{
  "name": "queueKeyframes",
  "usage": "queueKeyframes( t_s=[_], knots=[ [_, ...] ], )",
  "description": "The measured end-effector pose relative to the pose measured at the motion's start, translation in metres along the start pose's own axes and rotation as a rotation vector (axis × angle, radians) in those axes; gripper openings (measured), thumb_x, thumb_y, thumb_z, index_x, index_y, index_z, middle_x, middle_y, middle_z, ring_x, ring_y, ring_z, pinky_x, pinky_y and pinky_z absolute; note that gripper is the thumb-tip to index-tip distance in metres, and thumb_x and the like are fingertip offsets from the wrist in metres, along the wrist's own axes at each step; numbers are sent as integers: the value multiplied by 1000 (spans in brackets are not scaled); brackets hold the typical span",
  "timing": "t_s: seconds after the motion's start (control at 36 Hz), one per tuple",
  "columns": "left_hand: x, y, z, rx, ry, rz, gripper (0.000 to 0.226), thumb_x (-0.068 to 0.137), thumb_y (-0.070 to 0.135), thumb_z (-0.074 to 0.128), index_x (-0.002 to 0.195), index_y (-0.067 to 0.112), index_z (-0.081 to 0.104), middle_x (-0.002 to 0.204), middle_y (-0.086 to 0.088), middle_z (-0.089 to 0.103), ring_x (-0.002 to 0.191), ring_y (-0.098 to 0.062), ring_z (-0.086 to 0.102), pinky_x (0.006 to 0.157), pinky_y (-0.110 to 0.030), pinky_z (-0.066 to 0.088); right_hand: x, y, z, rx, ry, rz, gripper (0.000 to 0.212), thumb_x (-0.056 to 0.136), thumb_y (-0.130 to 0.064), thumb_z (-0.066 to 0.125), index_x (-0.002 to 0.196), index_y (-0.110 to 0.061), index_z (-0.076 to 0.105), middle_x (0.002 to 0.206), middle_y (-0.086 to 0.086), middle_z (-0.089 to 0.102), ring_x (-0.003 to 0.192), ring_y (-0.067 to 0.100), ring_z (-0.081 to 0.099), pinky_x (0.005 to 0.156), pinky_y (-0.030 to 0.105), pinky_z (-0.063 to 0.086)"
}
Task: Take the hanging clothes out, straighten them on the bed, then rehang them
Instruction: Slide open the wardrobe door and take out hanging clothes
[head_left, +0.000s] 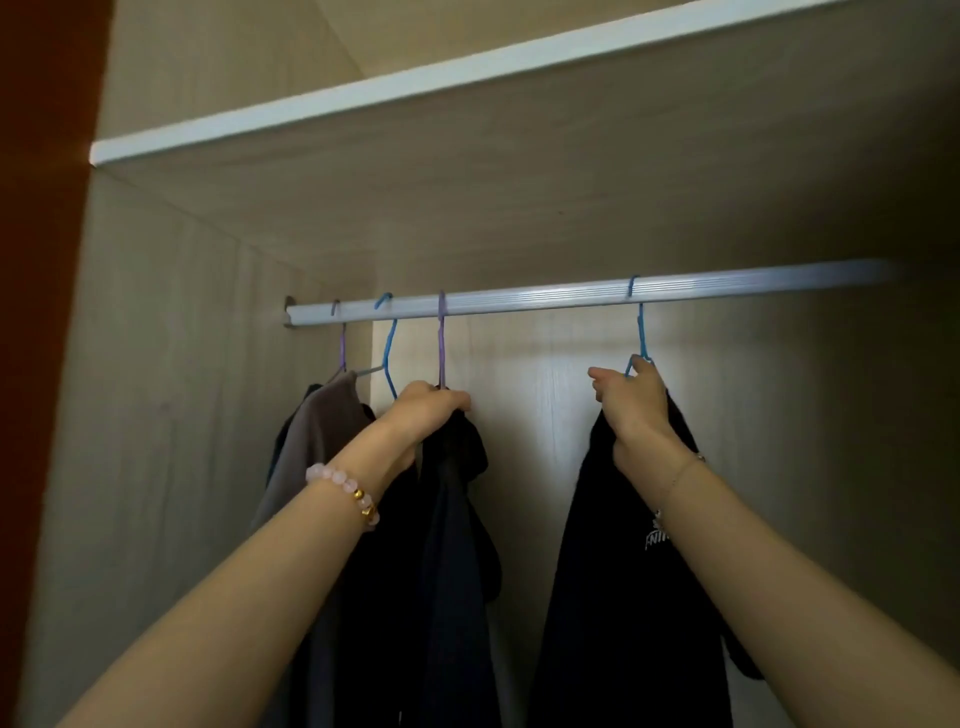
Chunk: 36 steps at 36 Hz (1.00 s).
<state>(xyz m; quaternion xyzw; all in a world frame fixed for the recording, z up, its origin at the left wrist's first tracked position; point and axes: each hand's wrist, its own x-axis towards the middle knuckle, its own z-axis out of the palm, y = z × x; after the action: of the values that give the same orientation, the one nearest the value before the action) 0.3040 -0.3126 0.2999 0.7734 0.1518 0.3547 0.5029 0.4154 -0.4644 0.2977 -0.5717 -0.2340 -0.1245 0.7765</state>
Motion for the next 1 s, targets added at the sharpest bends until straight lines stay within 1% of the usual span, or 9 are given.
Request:
queueKeyframes(
  t_s=[0.11, 0.17, 0.28, 0.36, 0.44, 0.58, 0.75, 0.92, 1.0],
  knots=[
    [7, -10, 5, -165, 9, 14, 33, 80, 10, 66, 109, -5, 64, 101, -22, 67, 85, -31, 65, 69, -29, 52, 10, -4, -15, 0, -38, 51, 27, 98, -7, 49, 124, -7, 55, 98, 10, 56, 96, 17, 49, 65, 15, 41],
    [11, -13, 7, -214, 31, 38, 28, 82, 5, 61, 106, -8, 65, 94, -21, 65, 75, -27, 63, 64, -27, 50, 16, -6, -21, -3, -55, 55, 28, 97, -6, 50, 124, -2, 56, 98, 9, 61, 93, 15, 52, 58, 9, 38],
    [19, -19, 2, -198, 49, 86, 20, 81, 5, 59, 96, -5, 68, 91, -20, 64, 83, -28, 60, 73, -30, 47, 25, -14, -27, -13, -81, 26, 47, 94, -3, 55, 139, 4, 44, 100, 13, 64, 97, 19, 62, 82, 20, 41],
    [25, -19, -5, -201, 49, 113, 22, 80, 5, 60, 95, -8, 68, 86, -18, 63, 83, -27, 60, 77, -33, 46, 33, -23, -27, -40, -112, 18, 33, 92, 0, 57, 124, 6, 56, 109, 22, 66, 105, 24, 61, 78, 22, 40],
    [29, -13, -10, -202, 28, 132, 10, 80, 6, 61, 80, -2, 67, 76, -14, 62, 72, -25, 59, 69, -29, 47, 44, -31, -25, -83, -161, 44, 19, 92, 6, 49, 102, 1, 64, 94, 7, 69, 100, 18, 62, 79, 20, 41],
    [39, 0, -18, -226, 21, 121, 10, 79, 2, 59, 73, 6, 67, 74, -9, 64, 71, -21, 60, 68, -27, 50, 50, -33, -18, -81, -220, 116, 46, 90, 16, 33, 135, 6, 42, 100, 1, 68, 98, 14, 64, 60, 23, 41],
    [51, 18, -28, -231, -9, 141, 32, 77, 7, 62, 105, -7, 63, 92, -17, 61, 78, -25, 60, 67, -27, 49, 50, -20, -15, 26, -280, 217, 53, 90, 16, 29, 142, 8, 28, 125, 10, 63, 111, 19, 60, 37, 13, 45],
    [57, 31, -22, -268, -72, 121, 3, 78, 6, 58, 79, 5, 61, 68, -9, 55, 63, -19, 53, 64, -26, 44, 50, 13, -22, 125, -352, 374, 53, 91, 14, 27, 144, 6, 27, 124, 8, 59, 125, 20, 55, 35, 13, 45],
    [63, 32, -17, -289, -82, 67, 11, 75, 7, 60, 65, 9, 56, 52, -4, 52, 55, -18, 49, 60, -25, 42, 43, 30, -29, 180, -375, 436, 53, 93, 14, 27, 145, 7, 26, 127, 10, 59, 123, 20, 54, 37, 15, 48]
  ],
)
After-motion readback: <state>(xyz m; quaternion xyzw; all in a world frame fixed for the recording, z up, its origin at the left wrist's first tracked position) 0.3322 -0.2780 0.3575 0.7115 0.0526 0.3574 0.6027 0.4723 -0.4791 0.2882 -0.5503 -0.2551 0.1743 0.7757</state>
